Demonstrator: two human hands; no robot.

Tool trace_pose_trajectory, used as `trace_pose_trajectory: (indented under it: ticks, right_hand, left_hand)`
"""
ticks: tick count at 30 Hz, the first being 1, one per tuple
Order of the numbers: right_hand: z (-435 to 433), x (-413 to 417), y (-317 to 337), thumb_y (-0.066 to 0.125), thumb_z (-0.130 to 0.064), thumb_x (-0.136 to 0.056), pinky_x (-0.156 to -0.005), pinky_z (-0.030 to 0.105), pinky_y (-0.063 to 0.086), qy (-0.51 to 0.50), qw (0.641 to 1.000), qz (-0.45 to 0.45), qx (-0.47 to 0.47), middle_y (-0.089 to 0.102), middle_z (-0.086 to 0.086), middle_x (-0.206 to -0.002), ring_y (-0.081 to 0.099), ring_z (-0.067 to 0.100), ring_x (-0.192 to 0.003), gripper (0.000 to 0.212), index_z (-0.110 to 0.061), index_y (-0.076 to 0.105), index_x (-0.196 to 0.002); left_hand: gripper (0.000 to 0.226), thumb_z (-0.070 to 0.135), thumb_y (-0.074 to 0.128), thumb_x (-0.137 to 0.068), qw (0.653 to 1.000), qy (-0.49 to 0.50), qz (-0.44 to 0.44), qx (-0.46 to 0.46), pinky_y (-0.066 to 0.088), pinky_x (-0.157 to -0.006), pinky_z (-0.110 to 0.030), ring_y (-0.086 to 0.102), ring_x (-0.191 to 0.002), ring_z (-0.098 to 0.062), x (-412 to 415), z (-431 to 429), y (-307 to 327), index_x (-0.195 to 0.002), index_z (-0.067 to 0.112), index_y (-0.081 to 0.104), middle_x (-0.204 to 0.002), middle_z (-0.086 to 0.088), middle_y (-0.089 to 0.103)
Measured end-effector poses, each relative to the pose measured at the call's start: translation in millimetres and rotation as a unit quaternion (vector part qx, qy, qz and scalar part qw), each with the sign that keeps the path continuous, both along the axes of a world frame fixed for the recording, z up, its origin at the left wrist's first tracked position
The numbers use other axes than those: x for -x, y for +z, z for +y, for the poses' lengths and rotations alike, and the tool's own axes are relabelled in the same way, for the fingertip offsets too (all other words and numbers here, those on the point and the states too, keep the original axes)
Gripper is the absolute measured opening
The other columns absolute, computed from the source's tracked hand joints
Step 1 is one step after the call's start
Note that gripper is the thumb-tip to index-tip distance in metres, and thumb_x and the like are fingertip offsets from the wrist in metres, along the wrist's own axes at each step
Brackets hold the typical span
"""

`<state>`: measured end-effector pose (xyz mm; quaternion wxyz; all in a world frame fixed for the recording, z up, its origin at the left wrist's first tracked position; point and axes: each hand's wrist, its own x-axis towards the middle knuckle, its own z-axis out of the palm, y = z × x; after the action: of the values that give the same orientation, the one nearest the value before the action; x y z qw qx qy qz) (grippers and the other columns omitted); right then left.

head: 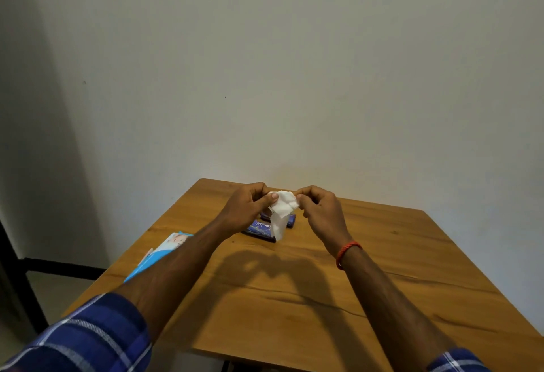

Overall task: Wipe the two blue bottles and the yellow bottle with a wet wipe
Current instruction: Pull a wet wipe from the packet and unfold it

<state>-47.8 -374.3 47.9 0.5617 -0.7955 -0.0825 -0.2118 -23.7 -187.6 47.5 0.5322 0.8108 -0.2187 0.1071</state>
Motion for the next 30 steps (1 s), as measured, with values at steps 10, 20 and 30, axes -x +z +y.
trace_pose_trajectory:
  ticks: [10,20,30]
  right_hand:
    - [-3.5,1.9,-0.8,0.076,-0.041,-0.081,-0.061,0.022,0.056,0.076,0.995,0.01,0.068,0.071,-0.002,-0.096,0.068,0.013,-0.084,0.04,-0.021,0.067,-0.114]
    - [-17.8,-1.2,6.2,0.059,-0.024,-0.096,-0.056,0.02,0.047,-0.014,0.999,-0.027,0.028,0.067,-0.004,-0.076,0.058,0.006,-0.066,0.017,-0.014,0.072,-0.091]
    - [-29.0,-3.3,6.1,0.046,-0.029,-0.101,-0.059,0.017,0.052,-0.064,0.997,-0.027,-0.023,0.058,-0.005,-0.091,0.06,0.01,-0.081,0.018,-0.016,0.057,-0.105]
  left_hand:
    - [0.018,0.02,0.063,-0.097,0.992,-0.039,0.081,0.09,0.06,-0.062,-0.028,0.074,-0.085,-0.024,7.6,-17.4,9.9,-0.094,0.003,0.064,-0.098,-0.014,0.072]
    - [0.017,0.02,0.058,-0.1,0.996,-0.006,0.068,0.051,0.054,-0.052,-0.019,0.074,-0.07,-0.013,7.9,-19.5,11.8,-0.086,0.009,0.059,-0.091,-0.005,0.072]
    - [0.021,0.021,0.065,-0.095,0.998,0.019,0.022,0.048,0.058,-0.071,-0.054,0.058,-0.075,-0.028,-3.8,-29.1,8.5,-0.079,0.007,0.06,-0.089,-0.029,0.063]
